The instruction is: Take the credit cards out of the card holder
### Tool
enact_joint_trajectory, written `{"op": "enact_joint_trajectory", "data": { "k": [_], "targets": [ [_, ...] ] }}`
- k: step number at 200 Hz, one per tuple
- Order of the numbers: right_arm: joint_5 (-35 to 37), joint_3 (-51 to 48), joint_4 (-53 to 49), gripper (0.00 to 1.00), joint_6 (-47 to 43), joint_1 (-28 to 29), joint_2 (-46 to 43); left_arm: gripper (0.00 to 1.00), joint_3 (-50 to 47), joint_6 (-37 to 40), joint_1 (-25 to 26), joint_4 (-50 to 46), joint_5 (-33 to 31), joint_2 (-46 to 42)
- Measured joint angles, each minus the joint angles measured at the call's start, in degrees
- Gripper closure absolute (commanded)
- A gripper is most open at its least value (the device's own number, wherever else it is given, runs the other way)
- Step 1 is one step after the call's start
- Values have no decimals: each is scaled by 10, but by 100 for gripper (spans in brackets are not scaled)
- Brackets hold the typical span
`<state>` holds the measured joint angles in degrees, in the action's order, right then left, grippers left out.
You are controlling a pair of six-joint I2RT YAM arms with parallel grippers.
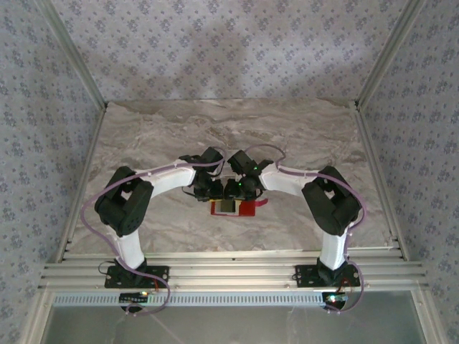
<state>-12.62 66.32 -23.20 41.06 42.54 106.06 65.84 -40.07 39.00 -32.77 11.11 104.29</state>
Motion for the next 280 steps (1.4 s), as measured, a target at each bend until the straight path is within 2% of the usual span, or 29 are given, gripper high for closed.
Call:
{"op": "enact_joint_trajectory", "data": {
  "k": [55,88,151,280],
  "targets": [
    [5,-4,-9,65,-1,0,-20,78,-2,0,0,1,0,0],
    [-25,-30,10,65,-2,-14,-54,79,-2,0,0,4,0,0],
    [-93,-85,68,69,-10,-45,-55,80,-2,0,0,4,0,0],
    [-153,-133,153,73,-8,-73,-44,81,-3,0,0,5,0,0]
  ]
}}
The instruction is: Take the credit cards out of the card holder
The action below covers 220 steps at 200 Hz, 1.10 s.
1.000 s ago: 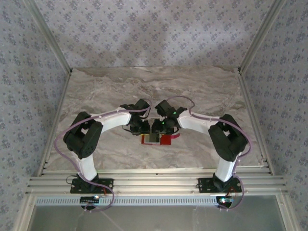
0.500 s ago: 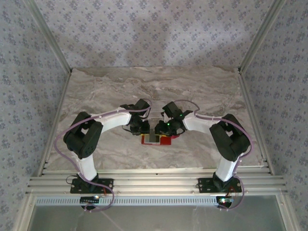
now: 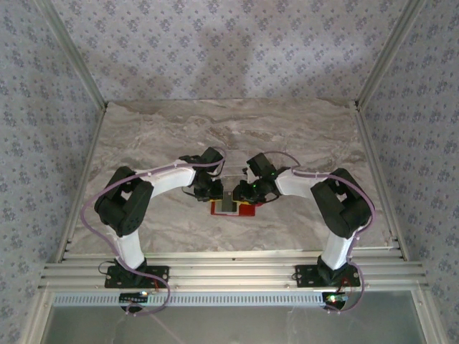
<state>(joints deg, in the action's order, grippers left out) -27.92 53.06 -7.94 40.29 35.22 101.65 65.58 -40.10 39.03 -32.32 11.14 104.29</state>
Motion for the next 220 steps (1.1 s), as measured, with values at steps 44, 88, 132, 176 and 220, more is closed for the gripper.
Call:
{"op": "enact_joint_trajectory", "data": {
  "k": [44,88,132,176,220],
  "targets": [
    [-45,-18,47,77,14,-15,10,81,0,0,0,0,0,0],
    [-58,-26,69,85,23,-21,14,81,0,0,1,0,0,0],
    [-68,-33,82,91,28,-27,14,81,0,0,1,0,0,0],
    [-68,-47,80,93,24,-37,-3,80,0,0,1,0,0,0],
    [-61,-60,53,93,7,-50,-37,81,0,0,1,0,0,0]
  ]
}}
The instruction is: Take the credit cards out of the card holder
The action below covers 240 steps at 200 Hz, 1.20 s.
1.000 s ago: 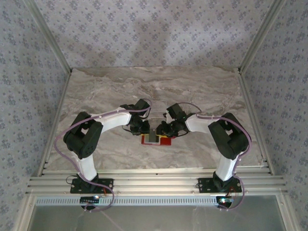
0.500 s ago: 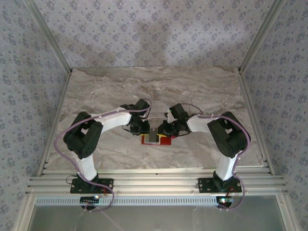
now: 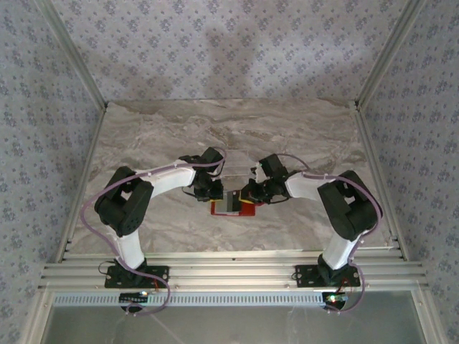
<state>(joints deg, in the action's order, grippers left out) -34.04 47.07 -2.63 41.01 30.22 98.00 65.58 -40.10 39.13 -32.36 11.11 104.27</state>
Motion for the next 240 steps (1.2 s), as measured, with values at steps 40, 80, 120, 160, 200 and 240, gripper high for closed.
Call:
{"op": "enact_joint_trajectory", "data": {
  "k": [40,80,120,160,200,240],
  "targets": [
    [15,0,-47,94,-23,-5,-49,79,0,0,0,0,0,0],
    [43,34,-139,94,-92,-5,-80,75,0,0,3,-10,-2,-5],
    [101,152,-300,90,-267,7,-81,70,0,-1,4,-24,-9,-34],
    [158,233,-418,94,-501,47,-81,69,0,-4,4,-25,-30,-70],
    [215,295,-503,100,-718,75,-57,69,-5,-7,1,-23,-46,-76],
    [242,420,-573,100,-858,66,29,69,-46,-14,-23,-20,-52,-92]
  ]
}}
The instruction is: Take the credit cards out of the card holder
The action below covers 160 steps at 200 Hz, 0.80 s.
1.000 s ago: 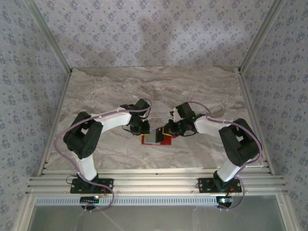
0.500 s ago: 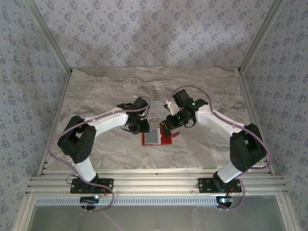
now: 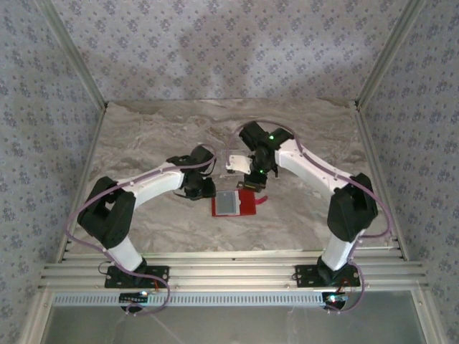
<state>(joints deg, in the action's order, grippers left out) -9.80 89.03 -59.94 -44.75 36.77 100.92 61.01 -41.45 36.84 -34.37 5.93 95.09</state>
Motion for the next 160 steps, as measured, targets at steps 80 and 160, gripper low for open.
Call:
{"op": "enact_joint_trajectory", "data": {
  "k": [80,160],
  "targets": [
    [0,341,-133,100,-88,-20,188,69,-55,0,-46,12,0,-26],
    [19,473,-187,100,-102,-20,289,69,-73,-2,-50,16,3,-27]
  ]
}}
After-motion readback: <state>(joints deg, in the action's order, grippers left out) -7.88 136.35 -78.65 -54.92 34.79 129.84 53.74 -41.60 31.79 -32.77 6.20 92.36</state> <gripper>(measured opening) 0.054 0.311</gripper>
